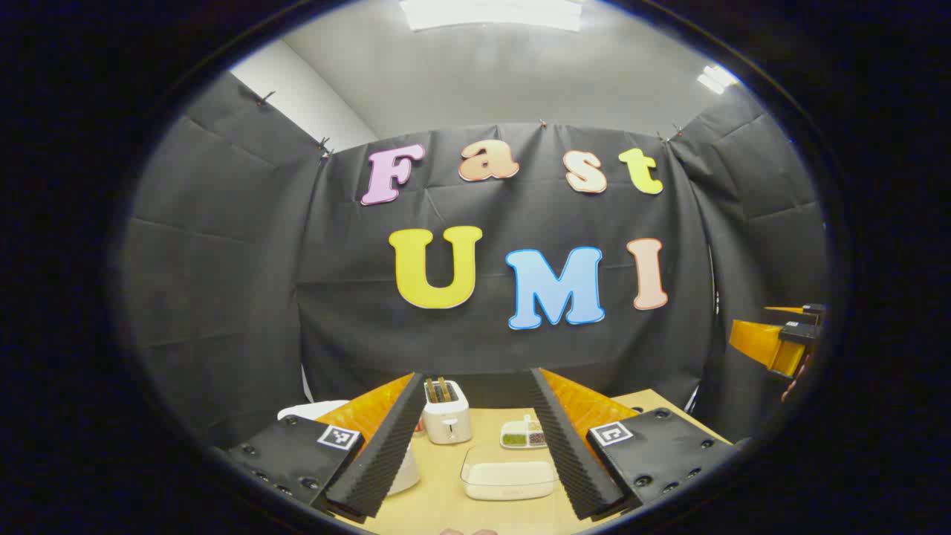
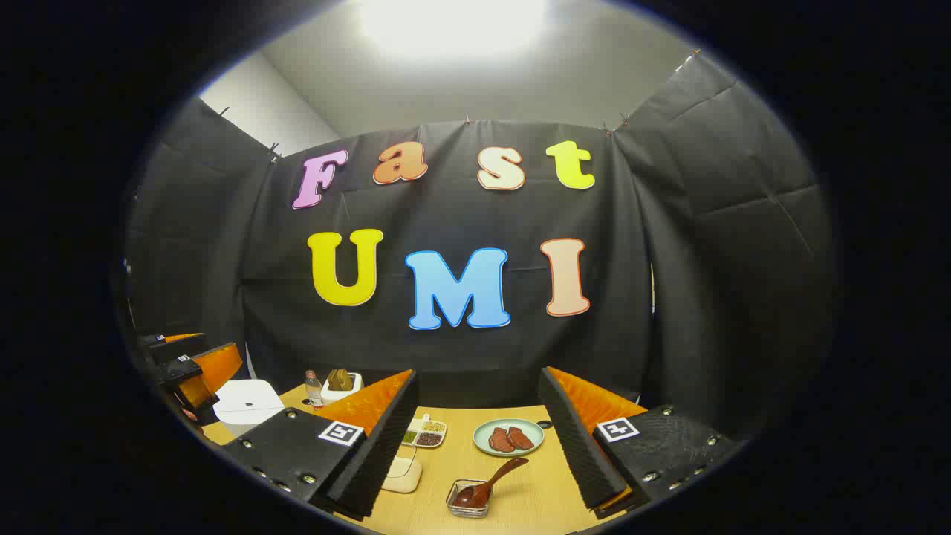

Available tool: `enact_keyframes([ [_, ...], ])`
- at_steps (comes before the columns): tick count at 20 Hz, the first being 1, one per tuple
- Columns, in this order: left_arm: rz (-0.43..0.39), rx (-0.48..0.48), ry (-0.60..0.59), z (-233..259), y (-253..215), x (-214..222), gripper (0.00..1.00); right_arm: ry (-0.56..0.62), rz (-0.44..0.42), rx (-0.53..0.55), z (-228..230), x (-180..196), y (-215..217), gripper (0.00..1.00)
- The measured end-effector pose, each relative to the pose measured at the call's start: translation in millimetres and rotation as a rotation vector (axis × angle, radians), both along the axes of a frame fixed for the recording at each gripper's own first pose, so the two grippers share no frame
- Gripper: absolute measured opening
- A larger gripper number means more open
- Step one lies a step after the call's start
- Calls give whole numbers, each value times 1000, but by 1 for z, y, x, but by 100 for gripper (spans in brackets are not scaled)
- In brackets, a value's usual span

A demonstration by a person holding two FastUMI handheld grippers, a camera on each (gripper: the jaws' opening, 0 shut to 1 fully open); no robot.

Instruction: Close the left gripper, press the button to open the rice cooker; take a wooden spoon from the chopstick holder with the right hand, scoop a spoonful of rice and pour it into the rice cooker, then put the wooden spoon back into the chopstick holder.

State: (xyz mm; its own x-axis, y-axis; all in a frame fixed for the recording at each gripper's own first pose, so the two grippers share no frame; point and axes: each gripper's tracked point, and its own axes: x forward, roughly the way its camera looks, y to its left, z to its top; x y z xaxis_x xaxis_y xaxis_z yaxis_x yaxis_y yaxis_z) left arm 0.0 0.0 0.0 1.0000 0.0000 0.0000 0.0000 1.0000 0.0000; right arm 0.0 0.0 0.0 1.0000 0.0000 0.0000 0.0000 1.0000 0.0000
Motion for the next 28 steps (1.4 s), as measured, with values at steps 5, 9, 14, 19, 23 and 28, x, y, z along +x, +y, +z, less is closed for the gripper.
enact_keyframes([
  [5, 0, -6, -7, 3, 5, 3, 98, 4, 14, -2, 1, 3, 6, 99],
  [9, -10, -3, 4, -3, 3, 7, 98, 0, 11, 0, 2, 5, 3, 98],
  [14, -2, -19, -8, -3, 13, 7, 98, -53, -46, -3, 11, 12, -8, 98],
  [19, 20, -27, -10, -7, 22, 8, 98, -50, -20, 15, 6, 18, 5, 98],
  [23, 12, 5, -9, -8, 25, 14, 97, -27, 19, 6, -4, 21, 20, 95],
  [28, 19, -2, 28, -31, 45, 25, 73, -12, 31, -6, -10, 23, 27, 98],
])
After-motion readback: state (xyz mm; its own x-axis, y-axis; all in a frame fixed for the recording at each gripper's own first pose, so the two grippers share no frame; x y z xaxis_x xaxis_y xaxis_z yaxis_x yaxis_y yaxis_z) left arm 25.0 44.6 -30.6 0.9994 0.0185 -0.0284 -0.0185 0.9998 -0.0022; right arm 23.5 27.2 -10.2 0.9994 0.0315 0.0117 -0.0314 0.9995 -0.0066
